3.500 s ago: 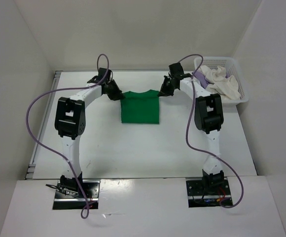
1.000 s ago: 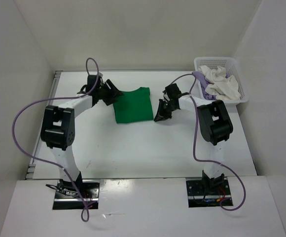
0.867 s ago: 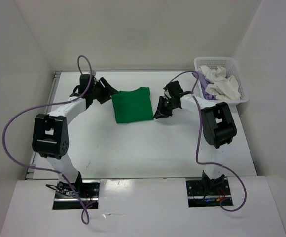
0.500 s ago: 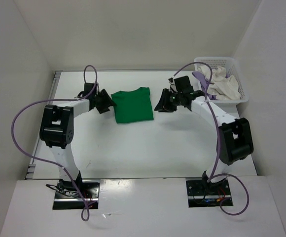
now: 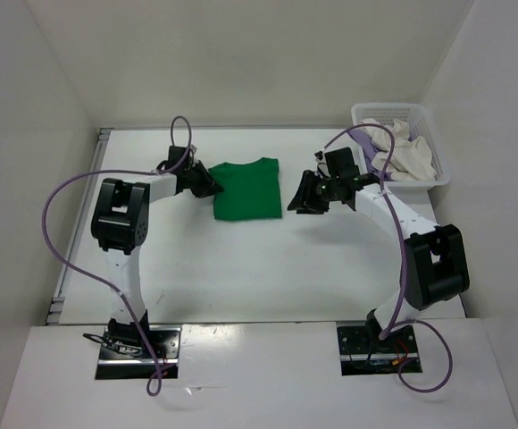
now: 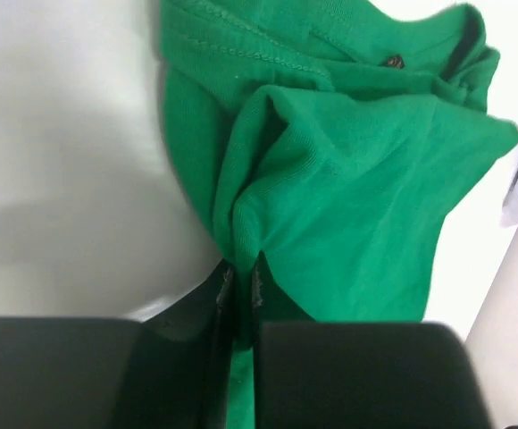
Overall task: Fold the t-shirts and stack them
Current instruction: Put the neatly folded tshirt into the corner of the board with the left arm
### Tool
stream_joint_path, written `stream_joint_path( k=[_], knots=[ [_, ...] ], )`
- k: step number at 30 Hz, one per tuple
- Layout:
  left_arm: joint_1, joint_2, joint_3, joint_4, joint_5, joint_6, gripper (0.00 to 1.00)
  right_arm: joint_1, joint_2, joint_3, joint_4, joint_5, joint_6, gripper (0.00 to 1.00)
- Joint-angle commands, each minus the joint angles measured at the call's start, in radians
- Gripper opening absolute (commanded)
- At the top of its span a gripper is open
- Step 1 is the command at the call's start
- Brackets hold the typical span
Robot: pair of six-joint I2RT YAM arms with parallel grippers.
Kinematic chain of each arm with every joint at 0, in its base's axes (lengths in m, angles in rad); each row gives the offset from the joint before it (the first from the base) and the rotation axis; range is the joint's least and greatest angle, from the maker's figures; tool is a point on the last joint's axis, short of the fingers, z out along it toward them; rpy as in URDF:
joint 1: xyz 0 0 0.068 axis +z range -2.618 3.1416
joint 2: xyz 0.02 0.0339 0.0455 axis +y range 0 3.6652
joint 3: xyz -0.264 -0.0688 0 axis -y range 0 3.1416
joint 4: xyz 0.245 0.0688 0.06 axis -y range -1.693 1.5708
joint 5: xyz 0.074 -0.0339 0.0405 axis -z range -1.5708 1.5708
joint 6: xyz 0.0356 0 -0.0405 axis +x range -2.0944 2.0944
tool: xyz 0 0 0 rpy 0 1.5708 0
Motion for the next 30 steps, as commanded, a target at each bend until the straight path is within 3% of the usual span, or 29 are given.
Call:
stream_joint_path(
  k=[1, 5, 9, 13, 15, 16, 18, 20, 24, 30],
  knots=[
    [-0.014, 0.024, 0.130, -0.025, -0.016, -0.028, 0.09, -0.010, -0.039, -0.003, 0.017, -0.006, 0.001, 0.43],
    [0.035, 0.034, 0.318, -0.085, -0.017, -0.017, 0.09, -0.010, -0.012, 0.007, 0.017, -0.006, 0.001, 0.43],
    [0.190, 0.021, 0.418, -0.115, -0.007, -0.017, 0.09, -0.010, 0.008, 0.026, 0.017, -0.015, 0.001, 0.43],
    [0.331, 0.002, 0.443, -0.115, -0.007, -0.008, 0.09, -0.010, 0.019, 0.058, 0.007, -0.025, -0.008, 0.45],
    [0.379, 0.001, 0.434, -0.106, -0.018, -0.008, 0.14, -0.010, 0.028, 0.067, -0.006, -0.025, -0.017, 0.45],
    [0.420, 0.001, 0.390, -0.094, -0.018, -0.029, 0.20, -0.010, 0.028, 0.078, -0.006, -0.034, -0.028, 0.45],
    [0.463, -0.028, 0.318, -0.047, -0.070, -0.063, 0.20, -0.010, 0.040, 0.087, -0.016, -0.034, -0.039, 0.45],
    [0.518, -0.058, 0.233, 0.010, -0.081, -0.097, 0.53, -0.010, 0.049, 0.087, -0.026, -0.057, -0.039, 0.45],
    [0.531, -0.087, 0.173, -0.037, -0.092, -0.072, 1.00, -0.010, 0.059, 0.087, -0.026, -0.081, -0.048, 0.45],
    [0.531, -0.294, -0.143, 0.038, -0.158, -0.145, 1.00, -0.010, 0.059, 0.087, -0.016, -0.072, -0.048, 0.43]
  ],
)
